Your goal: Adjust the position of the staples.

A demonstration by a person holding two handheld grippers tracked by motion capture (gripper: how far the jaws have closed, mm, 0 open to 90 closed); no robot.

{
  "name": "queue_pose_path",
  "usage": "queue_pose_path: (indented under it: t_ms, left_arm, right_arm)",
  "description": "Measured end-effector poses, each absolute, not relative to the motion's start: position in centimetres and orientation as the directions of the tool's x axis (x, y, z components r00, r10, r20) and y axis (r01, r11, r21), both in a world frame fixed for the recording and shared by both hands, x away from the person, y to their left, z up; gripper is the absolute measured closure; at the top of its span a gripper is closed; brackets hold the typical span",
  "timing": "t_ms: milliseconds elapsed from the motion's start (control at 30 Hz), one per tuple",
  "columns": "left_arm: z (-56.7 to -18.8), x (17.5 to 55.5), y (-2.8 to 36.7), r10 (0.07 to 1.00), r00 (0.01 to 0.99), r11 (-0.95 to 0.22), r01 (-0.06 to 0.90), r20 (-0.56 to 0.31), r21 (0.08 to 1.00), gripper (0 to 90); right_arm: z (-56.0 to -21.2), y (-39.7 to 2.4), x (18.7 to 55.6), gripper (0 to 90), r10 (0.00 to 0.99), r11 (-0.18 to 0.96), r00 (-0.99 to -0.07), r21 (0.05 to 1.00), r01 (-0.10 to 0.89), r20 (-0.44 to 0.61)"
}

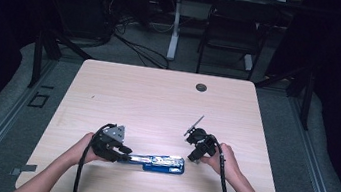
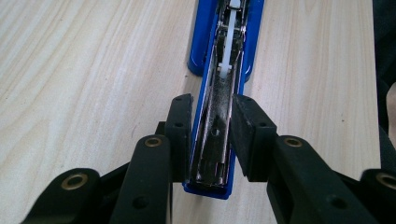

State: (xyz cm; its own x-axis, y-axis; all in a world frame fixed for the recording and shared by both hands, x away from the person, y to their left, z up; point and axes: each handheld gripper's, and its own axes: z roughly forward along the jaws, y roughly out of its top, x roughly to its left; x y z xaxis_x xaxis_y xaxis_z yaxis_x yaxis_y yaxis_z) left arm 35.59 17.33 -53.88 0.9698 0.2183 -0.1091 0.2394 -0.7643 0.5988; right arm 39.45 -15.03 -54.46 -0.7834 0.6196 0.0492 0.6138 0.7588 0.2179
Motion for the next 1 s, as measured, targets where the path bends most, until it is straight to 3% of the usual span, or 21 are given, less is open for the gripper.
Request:
queue_pose_path:
  t_ms: [200, 1000]
  left_arm:
    - [-53.89, 35.59, 17.33, 0.217, 0.97, -0.763, 0.238, -0.109, 0.6, 69.6]
    - [-53.88, 35.66, 17.3, 0.219, 0.971, -0.768, 0.235, -0.099, 0.596, 69.6]
  right_arm:
    - [-54.5, -14.86, 39.4, 77.6, 0.617, 0.763, -0.785, 0.208, 0.612, 0.048]
    - [-53.55, -14.72, 39.23, 78.1, 0.592, 0.775, -0.806, 0.255, 0.578, 0.029]
